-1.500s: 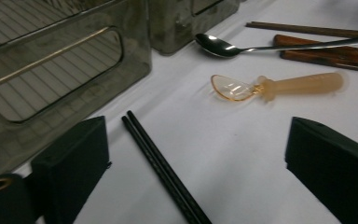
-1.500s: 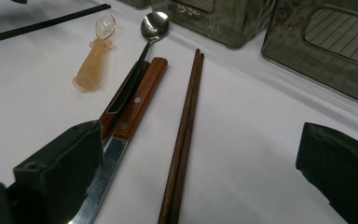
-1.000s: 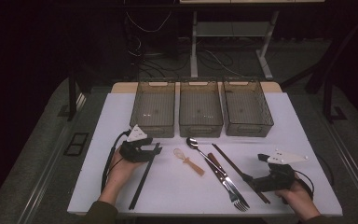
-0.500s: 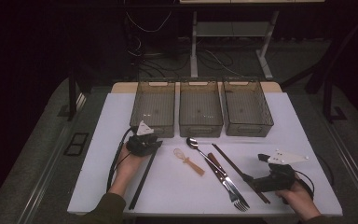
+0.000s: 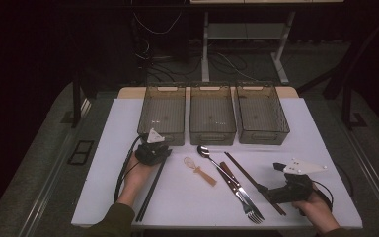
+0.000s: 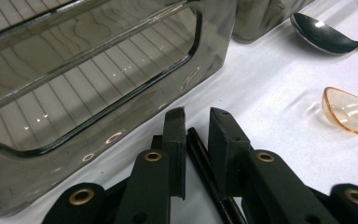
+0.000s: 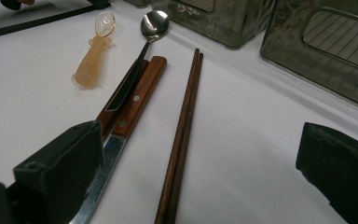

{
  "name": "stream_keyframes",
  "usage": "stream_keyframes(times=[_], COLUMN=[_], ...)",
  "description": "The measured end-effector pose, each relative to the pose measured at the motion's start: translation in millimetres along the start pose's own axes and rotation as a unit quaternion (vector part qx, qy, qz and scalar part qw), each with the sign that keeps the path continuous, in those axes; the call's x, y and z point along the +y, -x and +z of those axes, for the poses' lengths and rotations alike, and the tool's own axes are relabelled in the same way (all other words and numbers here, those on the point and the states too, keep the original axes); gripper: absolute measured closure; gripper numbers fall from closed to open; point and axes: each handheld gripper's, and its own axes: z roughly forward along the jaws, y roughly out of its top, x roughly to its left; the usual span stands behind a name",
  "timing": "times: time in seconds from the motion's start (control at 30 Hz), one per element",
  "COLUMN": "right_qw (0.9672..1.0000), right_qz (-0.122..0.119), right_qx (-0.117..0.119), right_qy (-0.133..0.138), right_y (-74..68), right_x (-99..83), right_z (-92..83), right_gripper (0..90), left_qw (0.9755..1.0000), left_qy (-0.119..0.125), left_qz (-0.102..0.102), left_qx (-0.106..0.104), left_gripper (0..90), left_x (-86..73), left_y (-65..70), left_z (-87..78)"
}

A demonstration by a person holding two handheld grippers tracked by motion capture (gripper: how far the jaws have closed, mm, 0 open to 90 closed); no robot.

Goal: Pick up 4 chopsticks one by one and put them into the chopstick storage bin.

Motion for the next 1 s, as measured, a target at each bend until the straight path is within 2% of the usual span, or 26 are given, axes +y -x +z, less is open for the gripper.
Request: stream_keyframes(times=[0.2, 0.57, 0.77, 1.0], right_qw=[1.0, 1.0, 1.0, 1.0], right_qz=[-0.001, -0.002, -0.002, -0.002], right_qx=[0.0, -0.001, 0.0, -0.001], right_qy=[-0.001, -0.001, -0.002, -0.002], right_y=[-0.1, -0.1, -0.1, 0.1], right_x=[0.0, 0.0, 0.1, 0.0], right_z=[0.1, 0.3, 0.4, 0.1], right_gripper=[1.1, 1.1, 1.1, 1.1], left_qw=[1.0, 1.0, 1.0, 0.9999], left_qy=[-0.004, -0.001, -0.001, -0.002], left_qz=[0.006, 0.0, -0.008, 0.002], left_qx=[0.003, 0.005, -0.003, -0.015], left_gripper=[77.5, 78.2, 78.6, 78.8], left_x=[0.2, 0.7, 2.1, 5.2], left_y=[1.4, 3.1, 4.9, 11.2], left_z=[-0.1, 0.8, 1.9, 5.3])
